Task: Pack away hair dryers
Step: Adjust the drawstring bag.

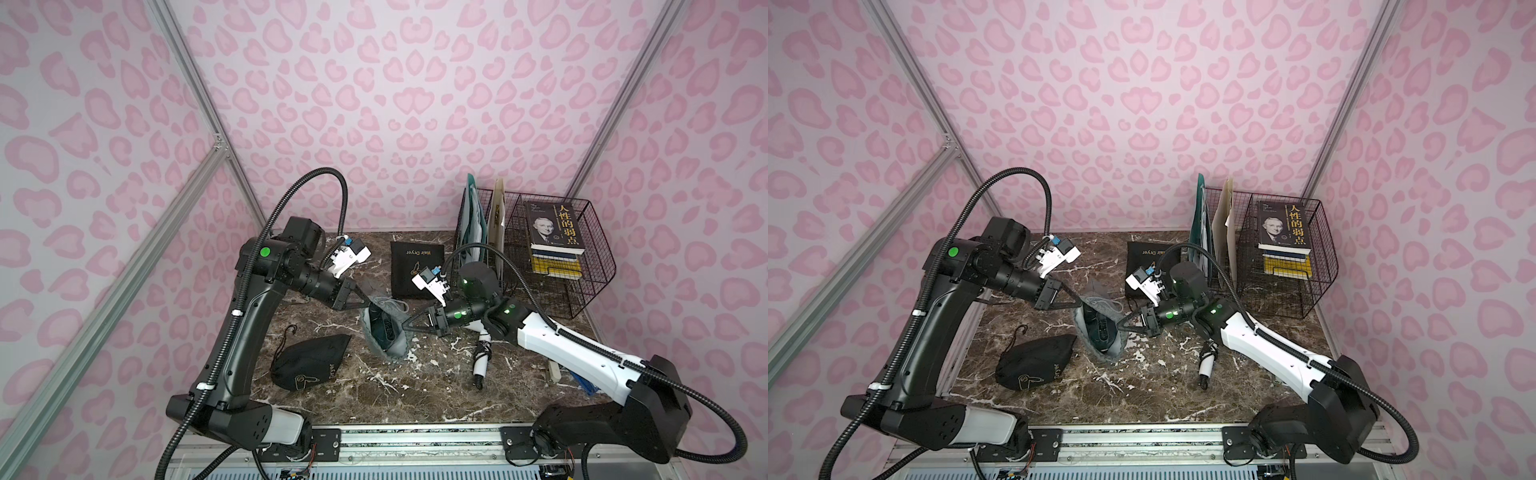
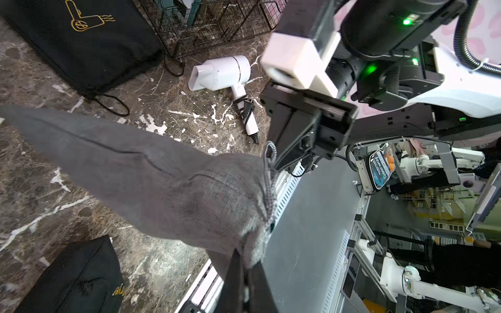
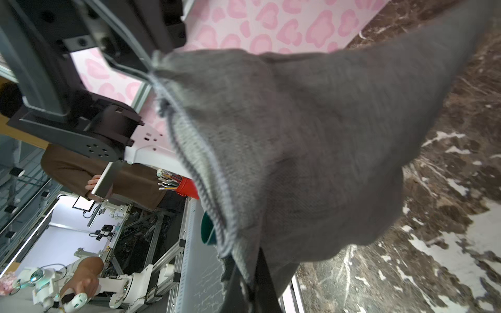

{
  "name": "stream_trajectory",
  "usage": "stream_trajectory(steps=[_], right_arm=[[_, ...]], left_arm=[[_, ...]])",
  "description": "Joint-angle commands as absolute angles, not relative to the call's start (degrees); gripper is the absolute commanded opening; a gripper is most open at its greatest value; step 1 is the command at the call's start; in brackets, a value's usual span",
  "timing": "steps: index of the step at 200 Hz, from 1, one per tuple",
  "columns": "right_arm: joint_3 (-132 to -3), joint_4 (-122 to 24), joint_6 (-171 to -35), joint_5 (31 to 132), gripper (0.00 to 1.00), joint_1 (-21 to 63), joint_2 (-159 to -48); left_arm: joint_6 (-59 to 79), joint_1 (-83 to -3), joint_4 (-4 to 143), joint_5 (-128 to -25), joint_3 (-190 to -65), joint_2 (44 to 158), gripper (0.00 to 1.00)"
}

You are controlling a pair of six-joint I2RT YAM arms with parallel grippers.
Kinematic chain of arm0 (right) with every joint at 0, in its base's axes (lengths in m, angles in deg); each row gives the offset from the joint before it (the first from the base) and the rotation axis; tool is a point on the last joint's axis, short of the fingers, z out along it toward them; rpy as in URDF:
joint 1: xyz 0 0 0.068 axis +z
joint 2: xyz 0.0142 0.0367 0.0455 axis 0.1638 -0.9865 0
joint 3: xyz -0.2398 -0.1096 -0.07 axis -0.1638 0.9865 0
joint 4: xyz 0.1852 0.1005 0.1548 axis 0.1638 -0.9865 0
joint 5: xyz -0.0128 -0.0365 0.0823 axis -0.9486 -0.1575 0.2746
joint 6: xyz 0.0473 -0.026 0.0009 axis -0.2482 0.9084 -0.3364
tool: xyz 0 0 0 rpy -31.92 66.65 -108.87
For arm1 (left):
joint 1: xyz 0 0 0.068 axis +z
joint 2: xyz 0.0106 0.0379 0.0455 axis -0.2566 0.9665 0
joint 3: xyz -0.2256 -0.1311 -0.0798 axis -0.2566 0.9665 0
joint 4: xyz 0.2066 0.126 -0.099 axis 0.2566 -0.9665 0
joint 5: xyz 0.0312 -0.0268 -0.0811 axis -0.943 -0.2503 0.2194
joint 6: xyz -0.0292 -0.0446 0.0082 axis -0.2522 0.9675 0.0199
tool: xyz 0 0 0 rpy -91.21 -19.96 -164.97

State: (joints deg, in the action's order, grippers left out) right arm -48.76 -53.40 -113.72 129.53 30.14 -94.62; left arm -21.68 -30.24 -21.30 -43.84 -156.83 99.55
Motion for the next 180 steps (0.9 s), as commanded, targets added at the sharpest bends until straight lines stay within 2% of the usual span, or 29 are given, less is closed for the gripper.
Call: stream_trajectory(steps=[1, 26, 46, 60, 88, 144, 156, 180], right_arm=[[-48.4, -56.3, -111.8, 127.7, 0.00, 30.0, -96.0], [-47.6, -55.8, -111.8, 127.2, 0.00, 30.1, -96.5], [-46.6, -55.0, -112.2, 126.1, 0.11, 30.1, -96.1], [-46.0, -54.5, -112.6, 125.5, 0.23, 30.1, -95.6], [-44.4, -53.5, -113.6, 123.9, 0.36, 30.4, -93.9], [-37.5, -50.0, -120.9, 116.1, 0.52, 31.7, -85.3], [-35.7, -48.6, -123.4, 113.5, 0.58, 33.8, -83.4], [-33.7, -47.6, -128.2, 105.7, 0.60, 40.2, -81.2]], left_arm=[[-22.2, -30.1, -20.2, -41.6, -155.5, 98.7, 0.02], [-21.7, -30.1, -19.8, -42.3, -154.2, 99.1, 0.01], [-20.9, -30.1, -18.4, -41.3, -153.3, 99.0, 0.02], [-20.8, -30.1, -18.3, -40.5, -153.9, 99.7, 0.02], [-20.4, -30.1, -18.0, -39.3, -154.0, 101.2, 0.02], [-19.4, -30.1, -17.3, -39.3, -154.4, 101.6, 0.02], [-19.2, -30.1, -17.0, -39.3, -154.1, 101.6, 0.02], [-18.3, -30.1, -16.0, -39.4, -153.4, 101.2, 0.02]])
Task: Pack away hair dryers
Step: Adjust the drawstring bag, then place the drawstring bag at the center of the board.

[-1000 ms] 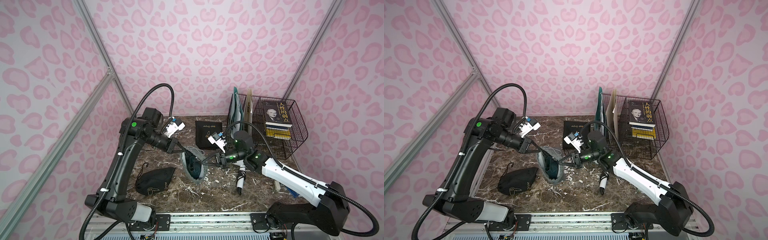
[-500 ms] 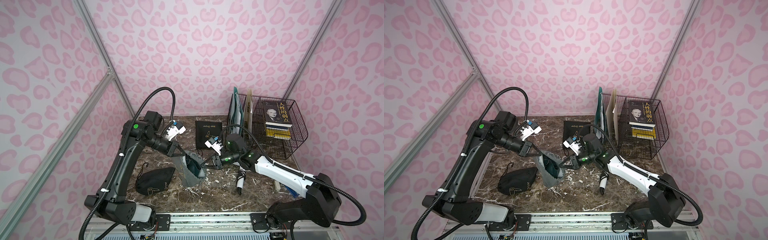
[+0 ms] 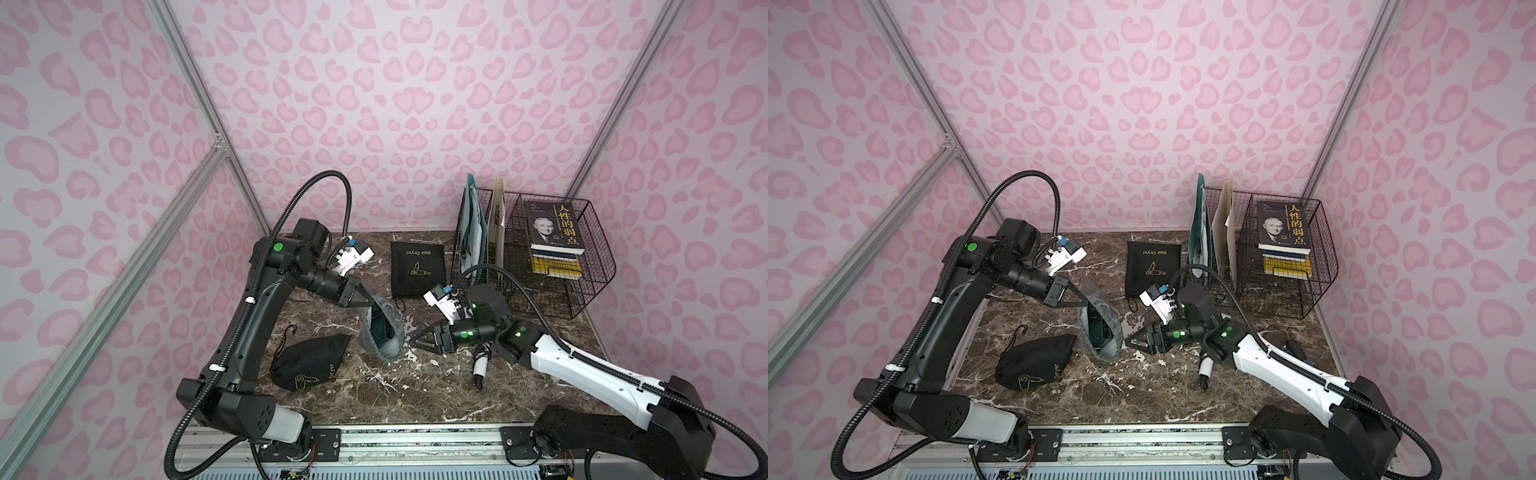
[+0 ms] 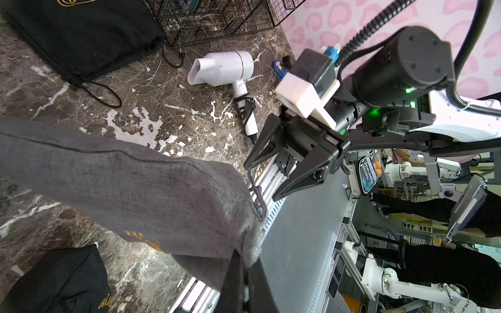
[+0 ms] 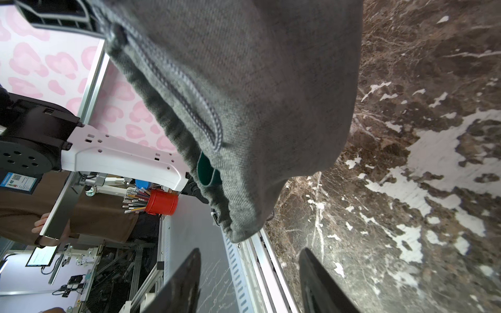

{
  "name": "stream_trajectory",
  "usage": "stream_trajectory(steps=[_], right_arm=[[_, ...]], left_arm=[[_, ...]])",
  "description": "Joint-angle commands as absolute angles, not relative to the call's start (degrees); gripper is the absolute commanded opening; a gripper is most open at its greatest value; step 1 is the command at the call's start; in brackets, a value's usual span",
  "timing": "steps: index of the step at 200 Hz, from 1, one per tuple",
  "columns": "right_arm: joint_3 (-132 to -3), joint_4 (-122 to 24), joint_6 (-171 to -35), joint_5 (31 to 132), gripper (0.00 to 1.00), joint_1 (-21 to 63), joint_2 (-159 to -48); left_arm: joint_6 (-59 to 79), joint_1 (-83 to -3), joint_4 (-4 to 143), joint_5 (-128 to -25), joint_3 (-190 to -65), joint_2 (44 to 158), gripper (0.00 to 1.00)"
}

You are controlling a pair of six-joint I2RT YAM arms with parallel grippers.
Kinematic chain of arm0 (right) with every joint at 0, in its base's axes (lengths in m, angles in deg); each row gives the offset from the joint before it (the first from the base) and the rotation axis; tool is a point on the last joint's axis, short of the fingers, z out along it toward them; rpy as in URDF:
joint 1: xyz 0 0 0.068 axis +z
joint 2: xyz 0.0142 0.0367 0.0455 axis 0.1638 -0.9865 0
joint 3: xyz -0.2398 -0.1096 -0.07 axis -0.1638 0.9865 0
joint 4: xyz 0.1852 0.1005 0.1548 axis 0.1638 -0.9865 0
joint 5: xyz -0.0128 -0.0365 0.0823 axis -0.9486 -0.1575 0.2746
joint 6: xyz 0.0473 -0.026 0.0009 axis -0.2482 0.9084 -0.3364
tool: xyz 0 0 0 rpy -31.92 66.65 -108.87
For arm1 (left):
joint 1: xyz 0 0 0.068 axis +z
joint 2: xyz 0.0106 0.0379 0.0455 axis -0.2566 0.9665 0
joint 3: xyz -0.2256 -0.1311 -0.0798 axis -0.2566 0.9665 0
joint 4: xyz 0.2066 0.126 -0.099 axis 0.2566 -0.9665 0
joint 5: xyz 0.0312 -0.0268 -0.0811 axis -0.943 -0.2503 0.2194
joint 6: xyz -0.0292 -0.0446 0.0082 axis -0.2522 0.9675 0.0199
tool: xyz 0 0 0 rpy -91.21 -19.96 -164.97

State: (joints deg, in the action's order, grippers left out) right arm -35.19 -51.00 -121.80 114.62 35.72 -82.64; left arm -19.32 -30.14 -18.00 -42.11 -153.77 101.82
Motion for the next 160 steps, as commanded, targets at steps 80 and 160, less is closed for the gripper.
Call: stream_trajectory(steps=[80, 160], right_arm=[[-28.6, -38.9, -141.3, 85.1, 0.62, 51.4, -77.9], [-29.4, -37.0, -144.3, 81.6, 0.62, 52.3, -81.7]], left_arm=[[-16.7, -30.1, -13.9, -37.4, -151.2, 100.6, 0.02], [-16.3, -30.1, -13.4, -36.7, -151.4, 100.1, 0.02]])
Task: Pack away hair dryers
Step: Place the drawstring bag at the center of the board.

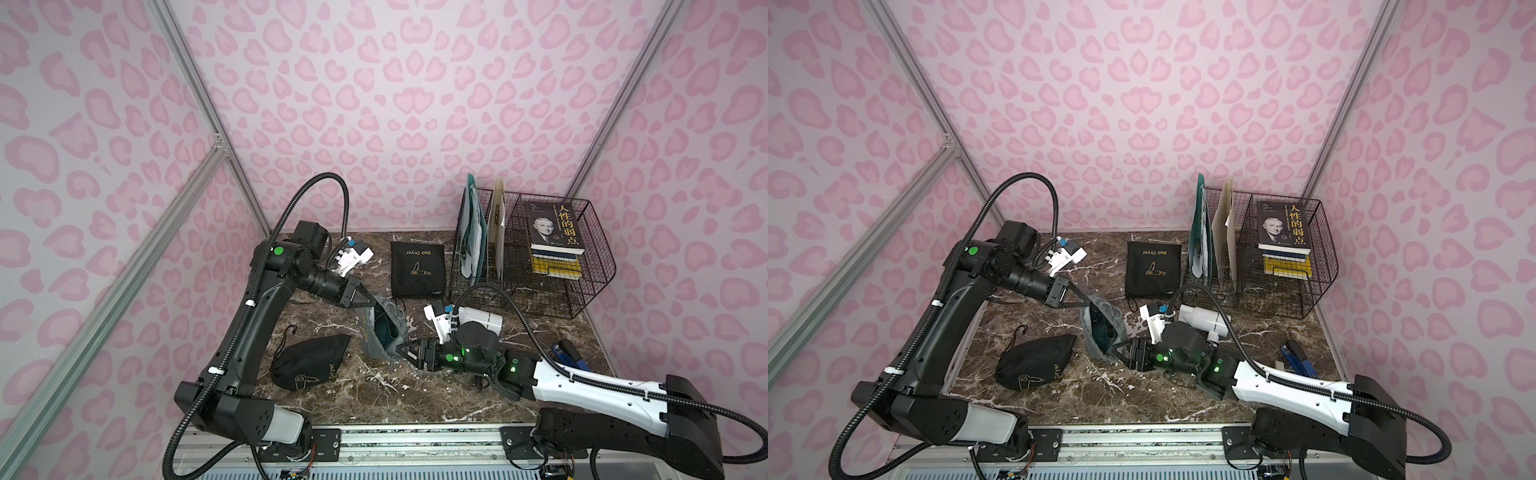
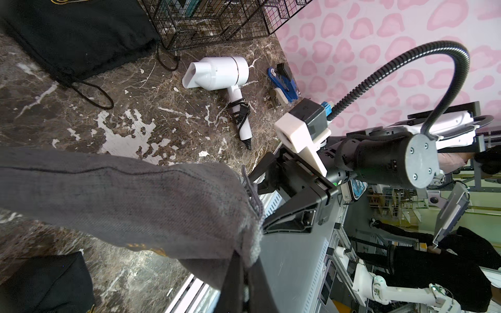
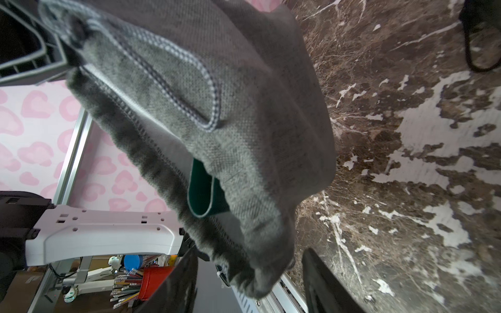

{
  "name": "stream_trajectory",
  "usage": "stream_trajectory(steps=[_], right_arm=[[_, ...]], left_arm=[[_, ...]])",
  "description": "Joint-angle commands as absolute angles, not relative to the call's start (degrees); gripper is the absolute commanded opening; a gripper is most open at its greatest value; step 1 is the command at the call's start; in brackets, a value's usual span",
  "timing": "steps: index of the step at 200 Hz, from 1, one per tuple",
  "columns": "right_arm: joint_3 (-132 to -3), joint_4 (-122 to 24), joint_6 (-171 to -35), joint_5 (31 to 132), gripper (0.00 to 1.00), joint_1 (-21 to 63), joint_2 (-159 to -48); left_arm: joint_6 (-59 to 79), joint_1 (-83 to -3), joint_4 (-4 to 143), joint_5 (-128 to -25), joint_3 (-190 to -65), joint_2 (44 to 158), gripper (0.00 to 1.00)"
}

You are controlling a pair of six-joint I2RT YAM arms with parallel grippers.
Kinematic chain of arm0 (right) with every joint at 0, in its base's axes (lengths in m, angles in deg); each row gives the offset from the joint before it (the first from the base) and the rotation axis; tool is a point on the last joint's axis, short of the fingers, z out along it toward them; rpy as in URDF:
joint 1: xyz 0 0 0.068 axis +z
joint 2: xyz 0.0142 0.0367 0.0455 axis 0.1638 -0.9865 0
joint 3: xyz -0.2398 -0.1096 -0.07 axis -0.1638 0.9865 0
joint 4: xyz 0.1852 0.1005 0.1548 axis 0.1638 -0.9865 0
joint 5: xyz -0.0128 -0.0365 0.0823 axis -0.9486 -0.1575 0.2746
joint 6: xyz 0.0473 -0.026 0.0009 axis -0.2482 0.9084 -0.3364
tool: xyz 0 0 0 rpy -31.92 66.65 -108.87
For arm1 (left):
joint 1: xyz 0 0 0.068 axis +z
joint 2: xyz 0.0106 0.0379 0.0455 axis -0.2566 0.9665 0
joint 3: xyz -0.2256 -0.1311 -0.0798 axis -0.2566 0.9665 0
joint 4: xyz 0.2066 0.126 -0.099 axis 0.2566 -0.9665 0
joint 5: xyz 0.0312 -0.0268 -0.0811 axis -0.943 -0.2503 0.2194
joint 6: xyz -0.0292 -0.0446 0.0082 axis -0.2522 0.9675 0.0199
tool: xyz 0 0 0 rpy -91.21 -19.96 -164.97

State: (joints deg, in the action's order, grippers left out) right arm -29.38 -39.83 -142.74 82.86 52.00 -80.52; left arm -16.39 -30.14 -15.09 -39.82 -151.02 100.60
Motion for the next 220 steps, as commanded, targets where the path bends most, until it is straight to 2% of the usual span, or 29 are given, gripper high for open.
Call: stream_trajectory(steps=[1, 52, 70, 86, 111, 148, 220], right_arm=[[-29.3, -36.9, -144.3, 81.7, 0.62, 52.3, -81.8], [-28.9, -36.2, -145.9, 81.3, 0.57, 53.9, -83.1], [-28.1, -35.1, -146.6, 80.7, 0.42, 53.9, -83.0], [-27.7, -34.3, -146.9, 80.6, 0.20, 53.9, -83.2], [-28.3, -34.3, -146.2, 80.9, 0.09, 53.9, -83.5], [-30.7, -37.1, -144.3, 79.9, 0.00, 53.6, -83.9], [-41.6, -52.2, -134.1, 80.7, 0.00, 49.3, -86.0]], left_arm=[[-16.3, -30.1, -13.4, -36.7, -151.4, 100.1, 0.02], [-16.4, -30.1, -13.2, -36.6, -151.2, 100.0, 0.01], [-16.3, -30.1, -13.1, -36.7, -151.0, 99.9, 0.02], [-16.3, -30.1, -13.1, -37.1, -150.8, 99.8, 0.01], [-16.2, -30.1, -13.0, -37.6, -150.6, 99.7, 0.01], [-17.1, -30.1, -13.5, -38.4, -150.3, 99.8, 0.01], [-23.8, -29.9, -16.3, -44.8, -144.2, 96.0, 0.02]])
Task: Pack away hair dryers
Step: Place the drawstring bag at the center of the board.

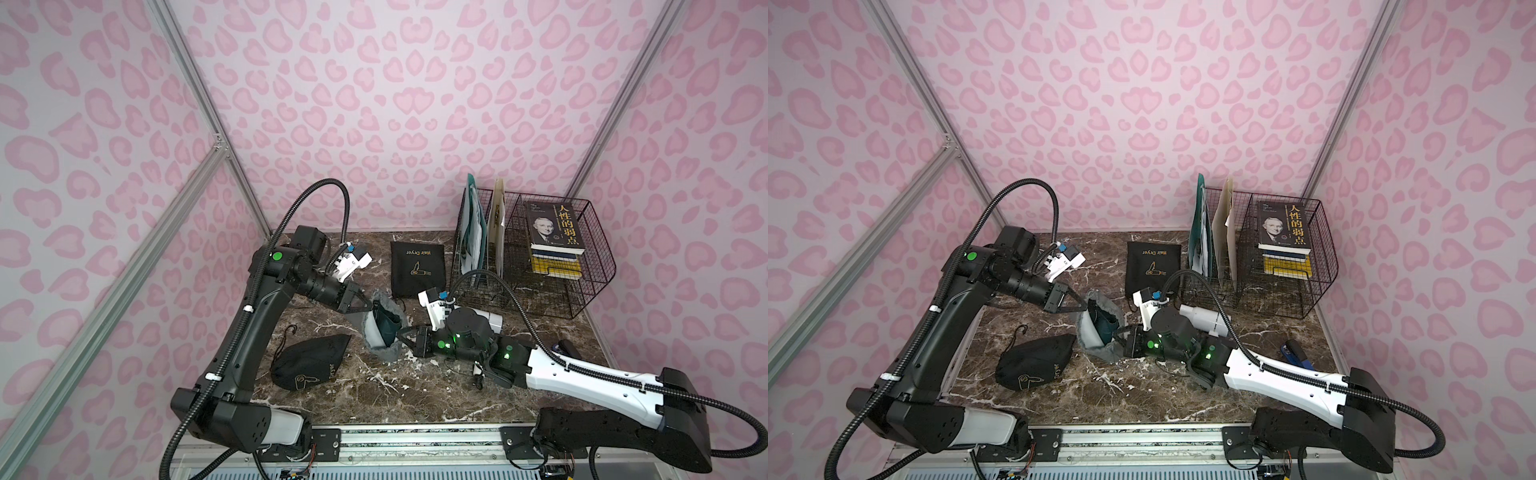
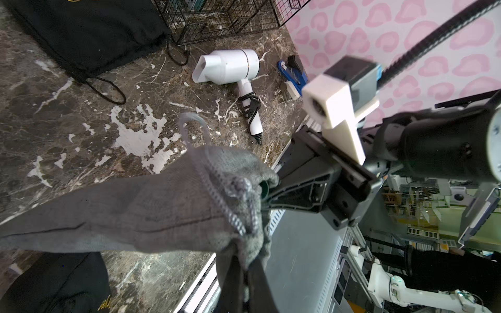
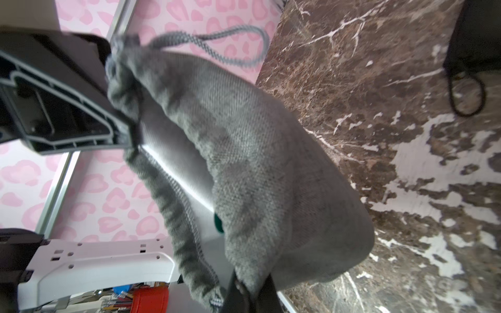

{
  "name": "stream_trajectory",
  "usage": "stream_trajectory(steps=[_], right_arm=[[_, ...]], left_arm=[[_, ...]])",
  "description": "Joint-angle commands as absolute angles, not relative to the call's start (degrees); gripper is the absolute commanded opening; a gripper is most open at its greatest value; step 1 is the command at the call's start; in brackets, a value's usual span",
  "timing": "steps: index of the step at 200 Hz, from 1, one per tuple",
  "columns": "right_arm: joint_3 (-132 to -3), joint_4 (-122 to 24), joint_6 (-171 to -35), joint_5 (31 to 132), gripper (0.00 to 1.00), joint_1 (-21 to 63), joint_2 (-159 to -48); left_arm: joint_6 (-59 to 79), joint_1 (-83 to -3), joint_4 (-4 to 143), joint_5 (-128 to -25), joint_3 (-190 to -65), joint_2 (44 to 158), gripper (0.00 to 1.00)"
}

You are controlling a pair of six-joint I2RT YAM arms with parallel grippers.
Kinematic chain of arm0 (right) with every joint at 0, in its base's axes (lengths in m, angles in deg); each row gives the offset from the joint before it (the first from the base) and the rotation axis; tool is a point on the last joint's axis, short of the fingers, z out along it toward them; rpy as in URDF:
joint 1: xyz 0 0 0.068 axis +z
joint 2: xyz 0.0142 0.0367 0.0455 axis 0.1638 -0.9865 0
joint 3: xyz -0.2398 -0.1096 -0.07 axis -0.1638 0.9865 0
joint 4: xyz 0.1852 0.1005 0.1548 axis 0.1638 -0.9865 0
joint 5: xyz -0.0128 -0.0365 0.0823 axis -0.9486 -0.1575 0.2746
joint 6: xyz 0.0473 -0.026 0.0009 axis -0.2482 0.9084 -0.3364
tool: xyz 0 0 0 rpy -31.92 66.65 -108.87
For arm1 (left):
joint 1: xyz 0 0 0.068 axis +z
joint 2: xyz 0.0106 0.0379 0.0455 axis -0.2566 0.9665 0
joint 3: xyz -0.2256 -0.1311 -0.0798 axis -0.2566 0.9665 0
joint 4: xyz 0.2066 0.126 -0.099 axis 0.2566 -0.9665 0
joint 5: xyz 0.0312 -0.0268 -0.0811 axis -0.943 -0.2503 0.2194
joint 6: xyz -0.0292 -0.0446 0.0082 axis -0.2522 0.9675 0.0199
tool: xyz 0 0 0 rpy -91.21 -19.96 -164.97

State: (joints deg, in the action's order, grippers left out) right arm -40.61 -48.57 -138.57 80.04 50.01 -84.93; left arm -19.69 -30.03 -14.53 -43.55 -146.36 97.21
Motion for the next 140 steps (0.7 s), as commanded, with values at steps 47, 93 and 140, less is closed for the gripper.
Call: stream_trajectory(steps=[47, 93, 140], right_arm=[[-44.4, -53.6, -129.6, 83.6, 0.00, 49.4, -91.9], [-48.6, -54.6, -127.4, 82.0, 0.00, 52.8, -97.3], [-50.6, -55.4, -127.8, 79.7, 0.00, 53.6, -100.0]], left_arm=[[-25.7, -28.9, -13.7, -48.4, -135.6, 93.2, 0.01], [-29.2, -25.7, -14.1, -49.0, -132.2, 93.3, 0.02], [-29.5, -21.1, -13.9, -48.0, -131.2, 97.1, 0.14]])
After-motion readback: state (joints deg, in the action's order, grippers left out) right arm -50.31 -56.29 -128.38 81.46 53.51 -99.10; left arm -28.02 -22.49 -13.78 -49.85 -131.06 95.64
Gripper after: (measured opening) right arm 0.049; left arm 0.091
